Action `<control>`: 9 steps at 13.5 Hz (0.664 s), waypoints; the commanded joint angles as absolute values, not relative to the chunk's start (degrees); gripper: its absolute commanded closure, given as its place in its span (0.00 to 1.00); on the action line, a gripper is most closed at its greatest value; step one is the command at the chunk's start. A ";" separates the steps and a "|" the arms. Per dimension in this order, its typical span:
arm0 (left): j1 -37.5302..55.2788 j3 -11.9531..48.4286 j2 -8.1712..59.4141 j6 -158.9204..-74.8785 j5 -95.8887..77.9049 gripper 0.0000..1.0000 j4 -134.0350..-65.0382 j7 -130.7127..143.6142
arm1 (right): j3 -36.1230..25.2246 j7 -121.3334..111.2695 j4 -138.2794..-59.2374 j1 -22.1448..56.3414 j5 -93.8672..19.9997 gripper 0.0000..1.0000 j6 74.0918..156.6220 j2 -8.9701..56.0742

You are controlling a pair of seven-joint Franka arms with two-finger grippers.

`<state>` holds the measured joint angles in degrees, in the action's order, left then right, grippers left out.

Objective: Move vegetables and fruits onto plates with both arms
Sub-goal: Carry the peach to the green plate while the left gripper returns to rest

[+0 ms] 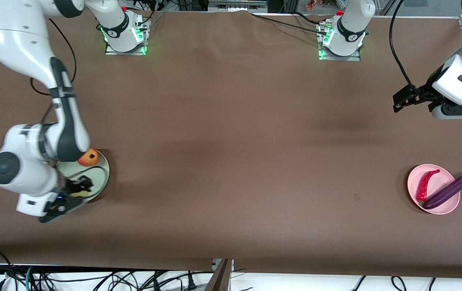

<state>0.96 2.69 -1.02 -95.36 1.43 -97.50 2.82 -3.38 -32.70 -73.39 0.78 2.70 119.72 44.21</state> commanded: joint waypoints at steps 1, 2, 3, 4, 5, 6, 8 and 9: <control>1.14 1.85 -1.24 -96.15 1.41 0.00 -98.27 -0.35 | -2.02 -34.72 -77.07 -1.31 1.05 0.88 119.79 43.24; 1.14 1.93 -1.06 -96.15 1.41 0.00 -97.83 -0.44 | -2.02 -34.72 -77.78 -2.10 1.05 0.88 120.49 43.76; 1.14 1.93 -1.05 -96.07 1.49 0.00 -97.74 -0.44 | -2.02 -34.72 -78.31 -2.89 1.05 0.87 121.19 44.20; 1.14 2.02 -1.05 -96.06 1.49 0.00 -97.73 -0.44 | -2.02 -34.63 -79.01 -3.34 0.97 0.88 121.90 44.73; 1.14 2.02 -1.05 -96.06 1.49 0.00 -97.73 -0.44 | -2.02 -34.63 -80.14 -3.60 0.97 0.87 122.60 44.91; 1.14 2.02 -0.97 -96.15 1.49 0.00 -97.73 -0.44 | -2.02 -34.63 -81.46 -3.78 0.88 0.87 123.83 44.91; 1.14 2.02 -1.05 -96.07 2.19 0.00 -97.73 -0.53 | -2.02 -34.54 -82.70 -4.57 -0.69 0.61 125.07 45.35; 1.14 2.02 -1.05 -96.06 2.20 0.00 -97.65 -0.61 | -2.02 -34.11 -82.44 -4.74 -2.53 0.07 124.98 45.35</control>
<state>0.93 2.27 -0.82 -95.61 1.46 -97.65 0.75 -3.01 -33.98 -81.15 -3.44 0.23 124.24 46.22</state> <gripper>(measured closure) 0.000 0.163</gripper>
